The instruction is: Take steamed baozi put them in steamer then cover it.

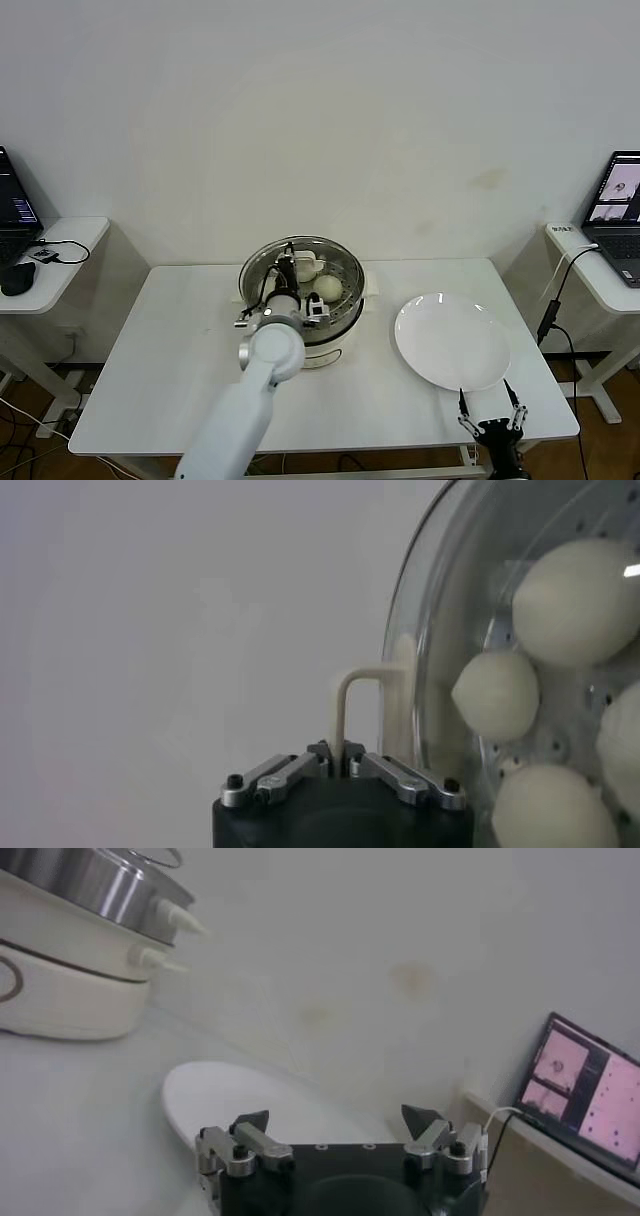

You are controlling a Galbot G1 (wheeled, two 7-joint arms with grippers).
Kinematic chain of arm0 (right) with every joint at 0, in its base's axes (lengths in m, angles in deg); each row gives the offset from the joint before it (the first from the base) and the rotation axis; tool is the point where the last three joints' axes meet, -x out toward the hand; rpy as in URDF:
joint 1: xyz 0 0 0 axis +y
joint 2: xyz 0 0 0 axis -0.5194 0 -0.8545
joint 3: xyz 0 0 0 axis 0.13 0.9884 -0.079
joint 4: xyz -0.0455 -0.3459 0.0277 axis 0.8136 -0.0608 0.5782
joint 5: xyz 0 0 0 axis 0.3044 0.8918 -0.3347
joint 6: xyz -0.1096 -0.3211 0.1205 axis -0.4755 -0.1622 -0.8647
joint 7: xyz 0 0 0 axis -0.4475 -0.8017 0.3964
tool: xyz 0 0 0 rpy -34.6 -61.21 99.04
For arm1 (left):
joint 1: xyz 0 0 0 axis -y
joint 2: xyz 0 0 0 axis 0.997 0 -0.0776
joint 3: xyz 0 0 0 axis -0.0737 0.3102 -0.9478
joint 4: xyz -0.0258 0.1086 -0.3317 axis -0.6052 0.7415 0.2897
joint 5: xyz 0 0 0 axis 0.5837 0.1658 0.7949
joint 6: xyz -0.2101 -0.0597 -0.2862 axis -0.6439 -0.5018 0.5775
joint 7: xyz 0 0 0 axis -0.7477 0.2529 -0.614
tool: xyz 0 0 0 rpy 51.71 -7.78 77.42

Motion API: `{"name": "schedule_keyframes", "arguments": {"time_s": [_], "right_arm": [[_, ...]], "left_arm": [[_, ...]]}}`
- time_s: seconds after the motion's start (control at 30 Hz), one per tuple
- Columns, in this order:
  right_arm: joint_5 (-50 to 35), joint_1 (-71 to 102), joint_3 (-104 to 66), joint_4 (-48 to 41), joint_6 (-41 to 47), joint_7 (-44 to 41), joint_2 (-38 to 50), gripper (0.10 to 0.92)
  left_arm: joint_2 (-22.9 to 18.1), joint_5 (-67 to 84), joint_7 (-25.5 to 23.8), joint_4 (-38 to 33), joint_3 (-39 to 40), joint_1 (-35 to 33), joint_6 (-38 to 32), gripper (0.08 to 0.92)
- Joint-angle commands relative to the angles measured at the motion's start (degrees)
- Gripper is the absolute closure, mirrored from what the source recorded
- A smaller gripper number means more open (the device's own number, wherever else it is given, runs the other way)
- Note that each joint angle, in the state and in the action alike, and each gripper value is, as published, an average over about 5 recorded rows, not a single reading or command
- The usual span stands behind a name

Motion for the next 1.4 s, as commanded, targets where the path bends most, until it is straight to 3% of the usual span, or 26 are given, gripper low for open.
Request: {"name": "schedule_keyframes", "arguments": {"time_s": [0.03, 1.4], "right_arm": [[0.52, 0.06, 0.21, -0.37, -0.17, 0.04, -0.30, 0.203], [1.30, 0.77, 0.78, -1.00, -1.39, -0.28, -0.61, 0.202]], "left_arm": [[-4.56, -5.46, -0.47, 3.08, 0.56, 0.36, 0.01, 0.856], [-5.12, -5.71, 2.50, 4.20, -3.25, -1.58, -2.72, 0.856]]}}
